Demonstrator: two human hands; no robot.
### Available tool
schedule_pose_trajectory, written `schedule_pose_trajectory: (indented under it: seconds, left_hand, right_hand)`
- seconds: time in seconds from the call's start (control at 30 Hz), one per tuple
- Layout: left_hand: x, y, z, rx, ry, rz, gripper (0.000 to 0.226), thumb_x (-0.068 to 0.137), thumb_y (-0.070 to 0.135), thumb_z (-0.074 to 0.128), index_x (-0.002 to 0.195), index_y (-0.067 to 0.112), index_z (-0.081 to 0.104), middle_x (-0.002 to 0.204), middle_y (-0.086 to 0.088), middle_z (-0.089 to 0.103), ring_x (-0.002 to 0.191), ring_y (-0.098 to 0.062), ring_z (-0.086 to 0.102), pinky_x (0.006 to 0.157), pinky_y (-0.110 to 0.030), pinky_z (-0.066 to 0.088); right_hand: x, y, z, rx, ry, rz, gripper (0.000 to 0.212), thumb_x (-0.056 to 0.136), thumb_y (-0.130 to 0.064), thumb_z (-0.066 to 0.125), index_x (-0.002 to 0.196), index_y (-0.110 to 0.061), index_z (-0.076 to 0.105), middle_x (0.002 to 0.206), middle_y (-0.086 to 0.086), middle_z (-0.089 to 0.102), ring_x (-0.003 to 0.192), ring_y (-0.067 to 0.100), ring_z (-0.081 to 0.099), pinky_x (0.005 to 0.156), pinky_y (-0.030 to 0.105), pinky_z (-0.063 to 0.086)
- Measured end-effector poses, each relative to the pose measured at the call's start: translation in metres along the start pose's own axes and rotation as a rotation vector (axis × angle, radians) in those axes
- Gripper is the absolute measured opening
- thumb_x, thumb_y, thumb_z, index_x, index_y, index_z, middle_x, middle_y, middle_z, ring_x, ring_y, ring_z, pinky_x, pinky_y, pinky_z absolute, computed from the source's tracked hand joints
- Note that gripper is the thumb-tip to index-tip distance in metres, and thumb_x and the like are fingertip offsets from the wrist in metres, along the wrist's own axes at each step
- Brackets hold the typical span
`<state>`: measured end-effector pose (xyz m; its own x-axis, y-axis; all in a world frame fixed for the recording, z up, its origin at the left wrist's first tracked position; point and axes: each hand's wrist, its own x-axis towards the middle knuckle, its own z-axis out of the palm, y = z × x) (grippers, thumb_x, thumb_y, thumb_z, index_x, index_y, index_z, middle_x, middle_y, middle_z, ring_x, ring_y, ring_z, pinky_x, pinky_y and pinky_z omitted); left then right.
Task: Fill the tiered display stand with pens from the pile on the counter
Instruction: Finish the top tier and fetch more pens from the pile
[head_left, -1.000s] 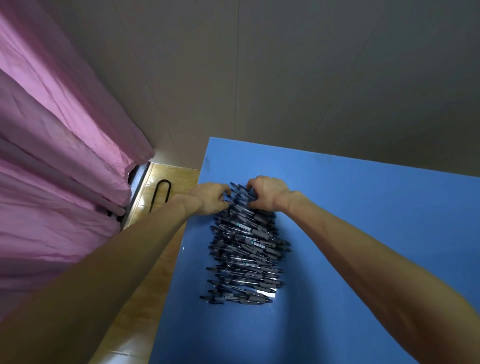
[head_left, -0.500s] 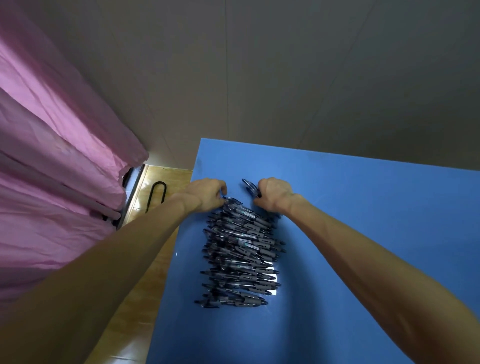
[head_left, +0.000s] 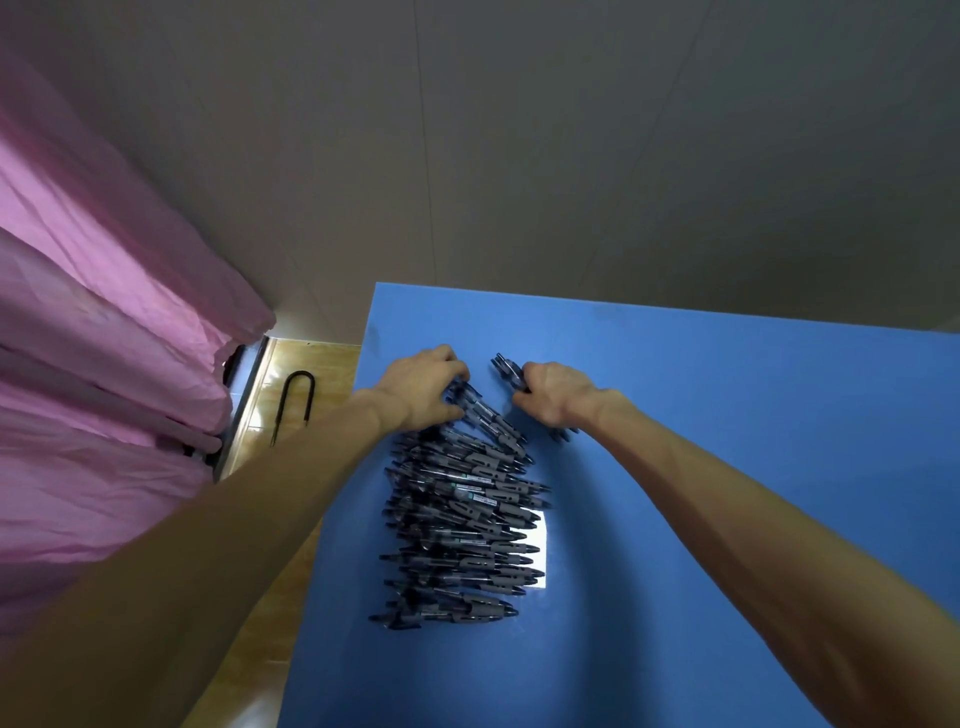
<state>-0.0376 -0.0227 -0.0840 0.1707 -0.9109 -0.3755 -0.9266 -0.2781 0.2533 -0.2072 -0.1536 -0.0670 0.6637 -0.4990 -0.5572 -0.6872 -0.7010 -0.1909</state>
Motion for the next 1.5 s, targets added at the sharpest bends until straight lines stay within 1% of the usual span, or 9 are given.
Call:
schedule_pose_trajectory:
  seconds: [0.27, 0.37, 0.47, 0.7, 0.93, 1.03, 1.2, 1.37, 1.5]
  left_hand:
    - [0.018, 0.035, 0.004, -0.063, 0.157, -0.148, 0.066, 0.096, 0.035, 0.063, 0.151, 0.012, 0.034, 0.143, -0.01, 0.045, 0.127, -0.032, 0.05, 0.096, -0.045, 0.047]
    - [0.021, 0.053, 0.004, -0.073, 0.197, -0.265, 0.054, 0.101, 0.046, 0.051, 0.138, 0.009, 0.042, 0.104, -0.007, 0.062, 0.096, -0.031, 0.061, 0.072, -0.039, 0.046]
    - [0.027, 0.07, 0.003, -0.043, 0.156, -0.341, 0.067, 0.097, 0.065, 0.048, 0.133, 0.01, 0.04, 0.078, 0.001, 0.051, 0.075, -0.027, 0.057, 0.06, -0.034, 0.04]
    - [0.053, 0.103, 0.008, -0.119, 0.099, -0.353, 0.066, 0.088, 0.04, 0.071, 0.133, 0.005, 0.038, 0.113, -0.01, 0.063, 0.1, -0.032, 0.065, 0.068, -0.034, 0.043]
    - [0.066, 0.138, 0.02, -0.117, 0.035, -0.318, 0.046, 0.099, 0.023, 0.059, 0.132, 0.002, 0.036, 0.133, -0.018, 0.05, 0.112, -0.036, 0.061, 0.073, -0.036, 0.04]
    - [0.068, 0.137, 0.017, -0.26, 0.036, -0.348, 0.04, 0.102, 0.023, 0.053, 0.131, 0.003, 0.034, 0.131, -0.018, 0.048, 0.111, -0.04, 0.059, 0.075, -0.039, 0.039]
    - [0.061, 0.13, 0.001, -0.61, 0.08, -0.356, 0.021, 0.102, 0.016, 0.045, 0.115, 0.011, 0.03, 0.09, -0.006, 0.049, 0.083, -0.029, 0.052, 0.072, -0.041, 0.043]
    - [0.046, 0.144, -0.015, -0.978, 0.182, -0.354, 0.027, 0.096, 0.014, 0.066, 0.11, 0.013, 0.044, 0.086, 0.0, 0.049, 0.08, -0.022, 0.051, 0.074, -0.038, 0.045]
    - [0.023, 0.163, -0.03, -1.151, 0.218, -0.323, 0.025, 0.094, 0.005, 0.069, 0.084, 0.013, 0.048, 0.071, -0.003, 0.041, 0.058, -0.015, 0.038, 0.053, -0.024, 0.039]
  right_hand:
    - [-0.007, 0.035, 0.002, 0.158, 0.083, 0.154, 0.018, 0.097, -0.03, 0.053, 0.092, -0.012, 0.052, 0.098, 0.01, 0.06, 0.086, 0.029, 0.053, 0.07, 0.032, 0.038]
    - [-0.008, 0.05, 0.001, 0.1, 0.133, 0.218, 0.023, 0.095, -0.034, 0.054, 0.094, -0.012, 0.059, 0.111, 0.013, 0.061, 0.09, 0.031, 0.057, 0.071, 0.031, 0.039]
    - [-0.008, 0.057, 0.004, 0.071, 0.143, 0.267, 0.038, 0.095, -0.044, 0.056, 0.114, -0.011, 0.061, 0.118, 0.011, 0.059, 0.104, 0.03, 0.061, 0.076, 0.032, 0.042]
    - [-0.003, 0.066, 0.002, 0.058, 0.167, 0.248, 0.029, 0.094, -0.043, 0.06, 0.096, -0.016, 0.052, 0.104, 0.007, 0.064, 0.095, 0.029, 0.06, 0.072, 0.031, 0.04]
    - [-0.01, 0.089, 0.003, 0.156, 0.116, 0.189, 0.033, 0.095, -0.041, 0.055, 0.076, -0.015, 0.046, 0.081, 0.003, 0.054, 0.083, 0.028, 0.052, 0.069, 0.031, 0.037]
    - [-0.021, 0.106, 0.012, 0.217, 0.121, 0.166, 0.03, 0.097, -0.039, 0.05, 0.081, -0.015, 0.048, 0.091, 0.008, 0.06, 0.084, 0.03, 0.053, 0.07, 0.033, 0.038]
    - [-0.031, 0.122, 0.023, 0.433, 0.231, 0.192, 0.023, 0.101, -0.032, 0.046, 0.095, -0.011, 0.05, 0.095, 0.007, 0.06, 0.089, 0.031, 0.055, 0.074, 0.036, 0.041]
    - [-0.045, 0.123, 0.024, 0.626, 0.269, 0.226, 0.024, 0.101, -0.03, 0.046, 0.087, -0.012, 0.051, 0.089, 0.008, 0.062, 0.084, 0.03, 0.057, 0.071, 0.036, 0.043]
    - [-0.063, 0.119, 0.021, 0.839, 0.314, 0.209, 0.023, 0.101, -0.023, 0.043, 0.086, -0.009, 0.053, 0.088, 0.012, 0.063, 0.082, 0.03, 0.057, 0.077, 0.039, 0.047]
